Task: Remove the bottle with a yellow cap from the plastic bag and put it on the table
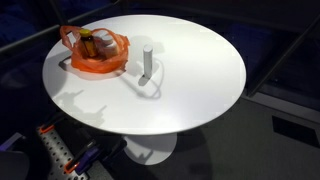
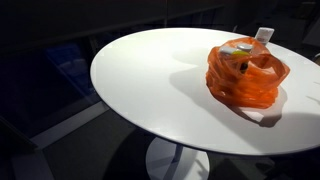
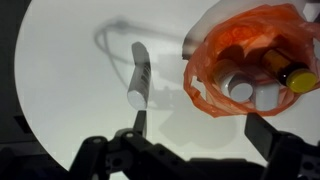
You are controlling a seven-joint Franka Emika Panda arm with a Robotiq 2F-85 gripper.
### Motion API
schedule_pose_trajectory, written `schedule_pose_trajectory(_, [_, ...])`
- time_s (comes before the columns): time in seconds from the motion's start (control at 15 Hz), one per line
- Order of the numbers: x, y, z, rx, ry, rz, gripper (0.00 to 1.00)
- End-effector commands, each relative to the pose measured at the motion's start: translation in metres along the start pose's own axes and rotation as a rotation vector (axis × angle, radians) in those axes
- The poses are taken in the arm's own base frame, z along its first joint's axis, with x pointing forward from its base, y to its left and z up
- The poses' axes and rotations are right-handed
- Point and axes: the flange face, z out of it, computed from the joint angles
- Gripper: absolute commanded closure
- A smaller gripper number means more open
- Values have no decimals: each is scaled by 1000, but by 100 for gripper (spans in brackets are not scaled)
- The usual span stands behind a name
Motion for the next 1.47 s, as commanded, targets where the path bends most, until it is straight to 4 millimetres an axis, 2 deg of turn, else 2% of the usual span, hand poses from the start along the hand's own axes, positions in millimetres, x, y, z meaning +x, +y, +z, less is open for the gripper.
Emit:
schedule_pose_trajectory(0.0, [26,-13,7,8,-66,53,0])
schedule_pose_trajectory(0.27, [43,-29,27,24,-134,92,0])
schedule_pose_trajectory(0.47, [51,-48,46,43,-172,52,0])
schedule_pose_trajectory(0.8, [57,-89,74,45,-223,-102,0])
schedule_pose_trajectory(1.13, [59,-127,93,34,-270,-297,0])
schedule_pose_trajectory(1.4, [59,-141,100,10,-291,-400,0])
